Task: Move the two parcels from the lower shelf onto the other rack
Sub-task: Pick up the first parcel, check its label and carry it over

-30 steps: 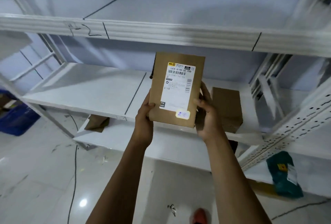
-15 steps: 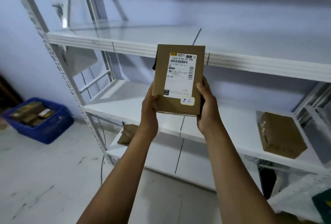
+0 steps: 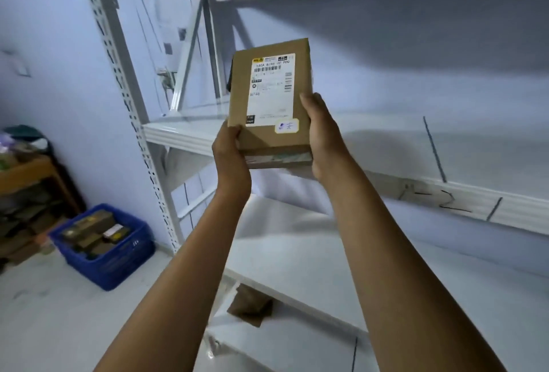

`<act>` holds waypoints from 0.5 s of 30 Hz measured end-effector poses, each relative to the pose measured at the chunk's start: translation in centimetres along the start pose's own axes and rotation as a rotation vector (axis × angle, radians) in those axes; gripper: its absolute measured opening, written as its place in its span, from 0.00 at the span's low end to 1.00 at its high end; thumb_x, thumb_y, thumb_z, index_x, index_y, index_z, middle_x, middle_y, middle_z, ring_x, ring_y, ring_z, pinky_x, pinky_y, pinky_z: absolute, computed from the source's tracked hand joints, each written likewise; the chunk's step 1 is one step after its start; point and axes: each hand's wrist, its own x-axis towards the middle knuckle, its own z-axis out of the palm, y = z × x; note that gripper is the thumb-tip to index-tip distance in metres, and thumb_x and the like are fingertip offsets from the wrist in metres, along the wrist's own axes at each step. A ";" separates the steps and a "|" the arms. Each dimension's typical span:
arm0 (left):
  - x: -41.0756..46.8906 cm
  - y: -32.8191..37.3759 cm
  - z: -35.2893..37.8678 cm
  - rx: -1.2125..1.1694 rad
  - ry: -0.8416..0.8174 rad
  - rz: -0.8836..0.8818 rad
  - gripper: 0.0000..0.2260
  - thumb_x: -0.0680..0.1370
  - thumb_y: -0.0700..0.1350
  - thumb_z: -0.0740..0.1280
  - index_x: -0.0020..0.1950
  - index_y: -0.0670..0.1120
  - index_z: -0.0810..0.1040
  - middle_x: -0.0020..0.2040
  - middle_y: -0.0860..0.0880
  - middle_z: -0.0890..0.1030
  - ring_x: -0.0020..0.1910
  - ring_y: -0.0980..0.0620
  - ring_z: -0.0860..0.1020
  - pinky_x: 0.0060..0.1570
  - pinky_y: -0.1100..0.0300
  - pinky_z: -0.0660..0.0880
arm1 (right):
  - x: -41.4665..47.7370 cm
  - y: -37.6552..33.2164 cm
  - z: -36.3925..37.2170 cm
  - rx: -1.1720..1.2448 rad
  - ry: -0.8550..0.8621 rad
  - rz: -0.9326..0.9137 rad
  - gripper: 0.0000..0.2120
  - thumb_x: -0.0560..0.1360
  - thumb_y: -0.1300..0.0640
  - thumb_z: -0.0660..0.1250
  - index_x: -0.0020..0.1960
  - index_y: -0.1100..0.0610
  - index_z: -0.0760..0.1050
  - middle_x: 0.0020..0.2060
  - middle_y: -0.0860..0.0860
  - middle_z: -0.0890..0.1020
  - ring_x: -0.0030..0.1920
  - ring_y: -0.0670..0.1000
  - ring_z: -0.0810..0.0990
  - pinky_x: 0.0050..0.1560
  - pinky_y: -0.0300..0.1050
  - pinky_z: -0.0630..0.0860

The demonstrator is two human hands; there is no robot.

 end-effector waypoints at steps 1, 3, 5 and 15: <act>2.2 0.0 -0.6 -0.010 0.019 -0.017 0.14 0.82 0.47 0.60 0.39 0.51 0.79 0.35 0.54 0.81 0.39 0.53 0.78 0.40 0.57 0.72 | 1.6 0.4 1.1 0.005 -0.018 0.019 0.21 0.86 0.46 0.57 0.73 0.55 0.70 0.64 0.56 0.85 0.59 0.57 0.86 0.45 0.46 0.84; 6.3 0.3 -1.6 -0.075 0.064 -0.090 0.16 0.85 0.47 0.59 0.39 0.50 0.78 0.31 0.56 0.82 0.33 0.56 0.79 0.36 0.61 0.73 | 4.6 1.1 3.2 -0.001 -0.050 0.023 0.21 0.86 0.45 0.57 0.74 0.55 0.70 0.65 0.54 0.85 0.59 0.55 0.87 0.44 0.43 0.84; 10.1 0.7 -2.8 -0.079 0.069 -0.118 0.18 0.86 0.48 0.57 0.38 0.50 0.75 0.28 0.57 0.80 0.28 0.59 0.78 0.33 0.63 0.72 | 7.3 2.0 5.2 -0.032 -0.070 0.009 0.22 0.86 0.45 0.56 0.75 0.55 0.69 0.64 0.53 0.85 0.55 0.49 0.87 0.42 0.38 0.83; 19.5 -2.4 -6.1 0.216 -0.281 -0.060 0.33 0.76 0.73 0.56 0.64 0.50 0.83 0.61 0.43 0.86 0.63 0.41 0.84 0.69 0.39 0.77 | 13.1 6.7 8.2 0.031 0.179 0.041 0.18 0.86 0.43 0.54 0.53 0.45 0.81 0.36 0.41 0.89 0.36 0.40 0.87 0.36 0.35 0.79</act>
